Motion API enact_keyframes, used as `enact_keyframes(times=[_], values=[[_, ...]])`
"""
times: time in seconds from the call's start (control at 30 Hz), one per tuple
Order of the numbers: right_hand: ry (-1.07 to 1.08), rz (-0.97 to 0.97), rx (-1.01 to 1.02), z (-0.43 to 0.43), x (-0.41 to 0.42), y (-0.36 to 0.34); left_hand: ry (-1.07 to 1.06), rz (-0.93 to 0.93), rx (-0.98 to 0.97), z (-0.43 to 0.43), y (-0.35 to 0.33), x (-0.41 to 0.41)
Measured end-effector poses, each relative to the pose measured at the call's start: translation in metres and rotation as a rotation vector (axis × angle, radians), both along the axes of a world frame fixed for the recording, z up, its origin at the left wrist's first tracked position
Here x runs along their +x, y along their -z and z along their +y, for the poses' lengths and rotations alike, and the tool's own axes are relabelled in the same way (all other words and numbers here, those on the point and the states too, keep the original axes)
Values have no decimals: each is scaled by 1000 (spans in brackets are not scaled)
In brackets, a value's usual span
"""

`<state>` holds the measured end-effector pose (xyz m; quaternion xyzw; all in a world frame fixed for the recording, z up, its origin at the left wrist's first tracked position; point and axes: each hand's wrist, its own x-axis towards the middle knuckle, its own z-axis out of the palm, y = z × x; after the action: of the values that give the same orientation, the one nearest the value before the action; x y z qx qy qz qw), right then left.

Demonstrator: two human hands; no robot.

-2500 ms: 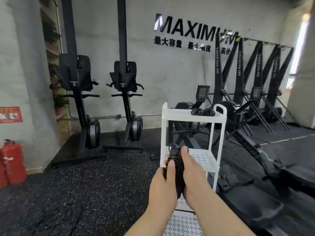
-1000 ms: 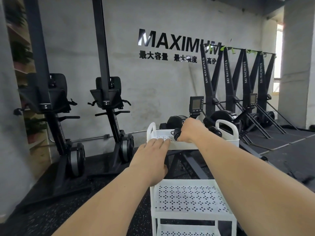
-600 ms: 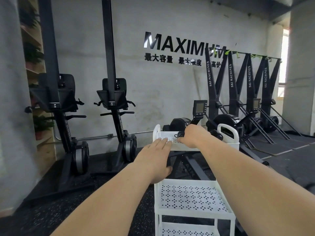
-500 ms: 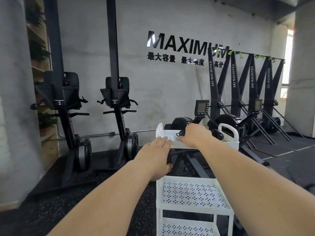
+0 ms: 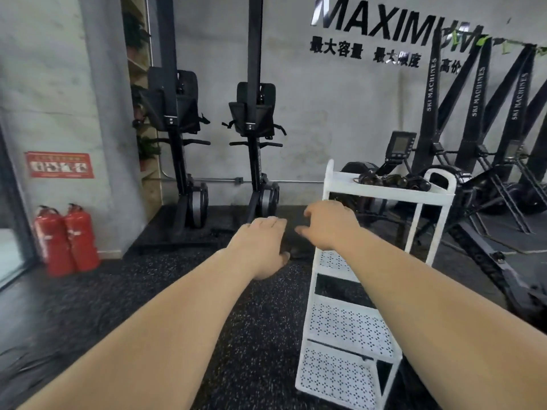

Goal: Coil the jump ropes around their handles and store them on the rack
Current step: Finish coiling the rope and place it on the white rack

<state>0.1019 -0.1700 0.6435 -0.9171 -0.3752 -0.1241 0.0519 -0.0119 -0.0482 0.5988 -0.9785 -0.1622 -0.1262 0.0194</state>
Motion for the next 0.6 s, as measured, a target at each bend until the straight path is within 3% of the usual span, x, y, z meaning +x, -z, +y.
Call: enact_keyframes(times=[0.33,0.6], values=[[-179,136,-169,28,-116,111,-169,119,-101,25,101,-136],[-237,276,-335,61,-164,215,-241,244,-222,47,201,-186]])
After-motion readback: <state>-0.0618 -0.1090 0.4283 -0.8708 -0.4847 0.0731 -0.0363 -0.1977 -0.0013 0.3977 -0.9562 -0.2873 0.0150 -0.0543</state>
